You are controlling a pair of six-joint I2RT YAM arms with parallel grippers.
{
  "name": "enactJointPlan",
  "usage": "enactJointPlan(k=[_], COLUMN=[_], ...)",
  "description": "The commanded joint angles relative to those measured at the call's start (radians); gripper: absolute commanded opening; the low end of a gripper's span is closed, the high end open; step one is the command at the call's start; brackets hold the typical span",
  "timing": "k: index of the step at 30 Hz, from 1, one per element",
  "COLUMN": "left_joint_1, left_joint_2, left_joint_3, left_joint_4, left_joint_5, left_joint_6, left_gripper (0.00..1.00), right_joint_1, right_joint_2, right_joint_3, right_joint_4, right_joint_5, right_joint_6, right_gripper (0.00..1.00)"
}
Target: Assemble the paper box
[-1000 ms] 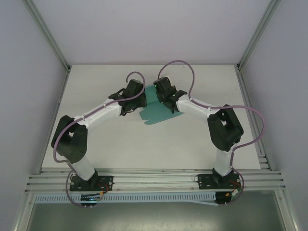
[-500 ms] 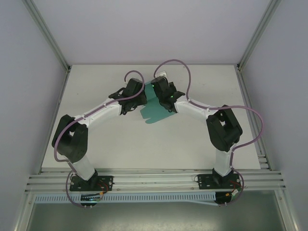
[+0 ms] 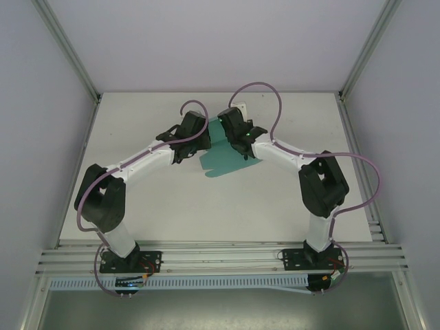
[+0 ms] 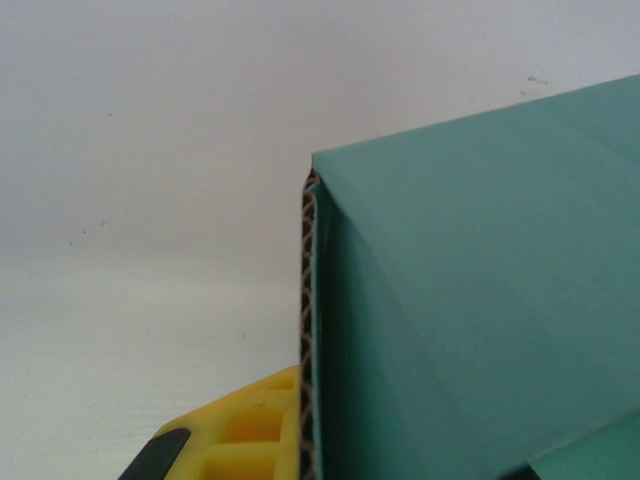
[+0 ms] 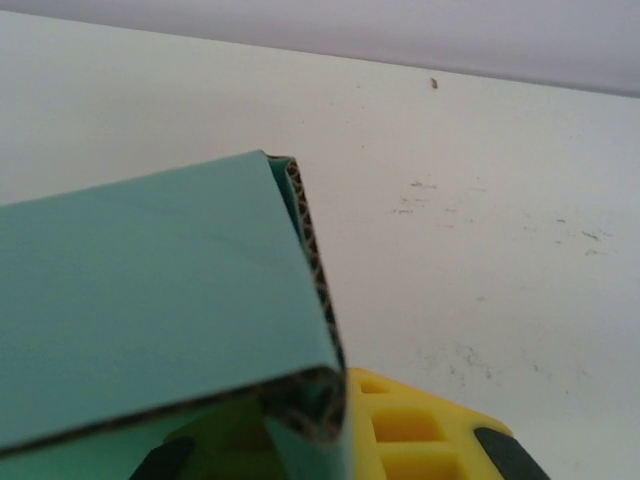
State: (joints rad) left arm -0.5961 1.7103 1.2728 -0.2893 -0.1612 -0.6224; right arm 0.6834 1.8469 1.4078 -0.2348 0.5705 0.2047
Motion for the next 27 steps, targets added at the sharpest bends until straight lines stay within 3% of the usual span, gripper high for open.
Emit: enactJointPlan(k=[1, 4, 8, 12, 14, 18, 22, 24, 26, 27], left_joint_1=[0.004, 0.004, 0.005, 0.004, 0.004, 0.005, 0.005, 0.004, 0.004, 0.004], left_joint_2=[-0.030, -0.042, -0.048, -0.040, -0.040, -0.038, -0.032, -0.028, -0.028, -0.029], left_joint_3=[0.016, 0.004, 0.004, 0.007, 0.005, 0.007, 0.011, 0.014, 0.013, 0.010], left_joint_4=[-0.081, -0.049, -0.038, -0.045, -0.044, -0.039, -0.041, -0.046, -0.042, -0.033], left_joint_5=[-0.010, 0.005, 0.011, 0.005, 0.003, 0.004, -0.004, -0.002, 0.003, 0.012], left_joint_6=[0.017, 0.030, 0.036, 0.036, 0.038, 0.045, 0.059, 0.069, 0.077, 0.088], left_gripper=[0.00, 0.00, 0.00, 0.00, 0.00, 0.00, 0.00, 0.00, 0.00, 0.00], right_joint_1=[-0.063, -0.069, -0.070, -0.072, -0.071, -0.071, -0.073, -0.076, -0.086, -0.095], right_joint_2=[-0.068, -0.113, -0.158, -0.201, -0.226, -0.275, -0.328, -0.367, -0.416, -0.448], right_joint_3=[-0.057, -0.105, -0.139, -0.178, -0.199, -0.224, -0.249, -0.275, -0.318, -0.347], right_joint_4=[0.045, 0.086, 0.122, 0.152, 0.171, 0.174, 0.157, 0.147, 0.155, 0.166], right_joint_5=[-0.034, -0.212, -0.396, -0.475, -0.501, -0.478, -0.360, -0.252, -0.151, -0.128], right_joint_6=[-0.006, -0.040, -0.078, -0.090, -0.096, -0.100, -0.081, -0.055, -0.013, 0.010], right_gripper=[0.34, 0.48, 0.58, 0.70, 0.72, 0.73, 0.73, 0.81, 0.98, 0.99])
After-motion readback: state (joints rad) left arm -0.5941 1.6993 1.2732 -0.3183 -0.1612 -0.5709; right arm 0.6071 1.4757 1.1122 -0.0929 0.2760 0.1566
